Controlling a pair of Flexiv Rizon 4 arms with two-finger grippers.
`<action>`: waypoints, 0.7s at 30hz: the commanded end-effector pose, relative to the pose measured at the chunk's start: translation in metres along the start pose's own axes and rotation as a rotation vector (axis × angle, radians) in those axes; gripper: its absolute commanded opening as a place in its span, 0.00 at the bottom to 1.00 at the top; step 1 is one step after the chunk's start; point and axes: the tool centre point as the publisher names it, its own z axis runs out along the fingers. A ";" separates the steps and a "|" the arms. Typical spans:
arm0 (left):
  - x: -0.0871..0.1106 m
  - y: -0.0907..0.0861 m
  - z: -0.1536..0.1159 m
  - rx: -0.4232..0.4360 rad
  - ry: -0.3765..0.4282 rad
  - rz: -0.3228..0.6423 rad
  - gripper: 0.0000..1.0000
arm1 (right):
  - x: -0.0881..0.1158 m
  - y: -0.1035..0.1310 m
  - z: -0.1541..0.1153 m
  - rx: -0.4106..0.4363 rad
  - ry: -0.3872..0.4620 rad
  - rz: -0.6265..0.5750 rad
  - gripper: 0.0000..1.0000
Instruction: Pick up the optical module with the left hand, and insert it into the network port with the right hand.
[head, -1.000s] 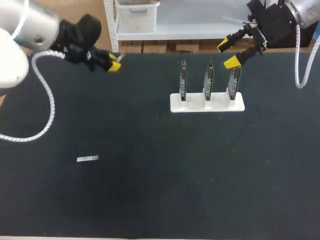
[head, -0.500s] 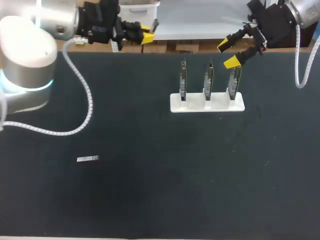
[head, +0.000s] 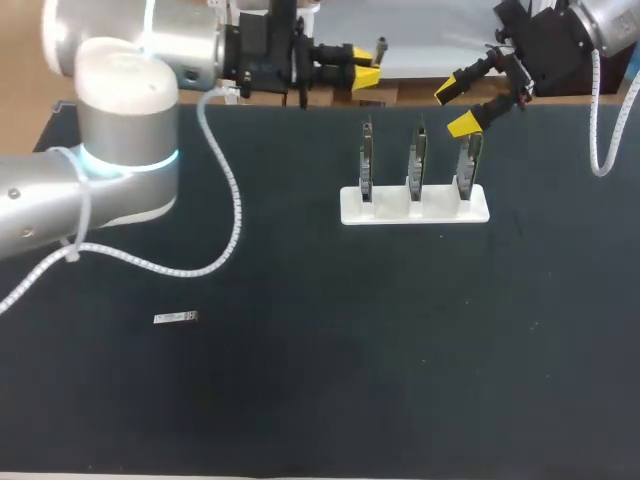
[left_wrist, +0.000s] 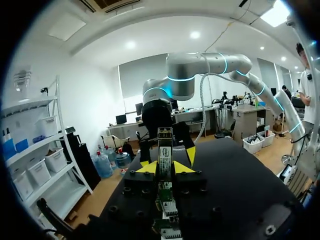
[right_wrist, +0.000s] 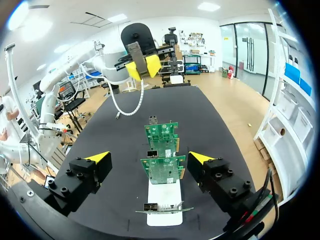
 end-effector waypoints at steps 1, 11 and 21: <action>0.002 0.004 0.015 0.018 -0.028 0.007 0.00 | 0.000 0.002 0.000 0.005 0.000 0.000 1.00; 0.005 -0.002 0.032 0.028 -0.091 -0.015 0.00 | 0.000 0.002 0.000 0.005 0.000 0.000 1.00; 0.012 -0.005 0.053 0.062 -0.139 -0.033 0.00 | 0.000 0.002 0.000 0.005 0.000 0.000 1.00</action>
